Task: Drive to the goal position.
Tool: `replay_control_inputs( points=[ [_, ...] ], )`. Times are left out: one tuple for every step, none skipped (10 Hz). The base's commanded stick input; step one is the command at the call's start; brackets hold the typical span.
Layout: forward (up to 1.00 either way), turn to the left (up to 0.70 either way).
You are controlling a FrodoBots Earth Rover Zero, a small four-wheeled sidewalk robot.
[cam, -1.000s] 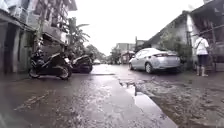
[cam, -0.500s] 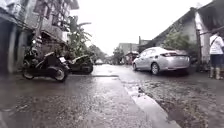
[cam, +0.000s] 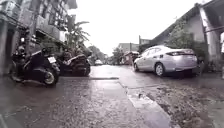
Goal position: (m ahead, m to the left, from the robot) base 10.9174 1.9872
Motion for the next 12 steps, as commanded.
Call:
replay_control_inputs(
  points=[
    [1.0,0.0],
    [1.0,0.0],
    [1.0,0.0],
    [1.0,0.0],
    [1.0,0.0],
    [1.0,0.0],
    [1.0,0.0],
    [1.0,0.0],
    [1.0,0.0],
    [1.0,0.0],
    [1.0,0.0],
    [1.0,0.0]
  ],
)
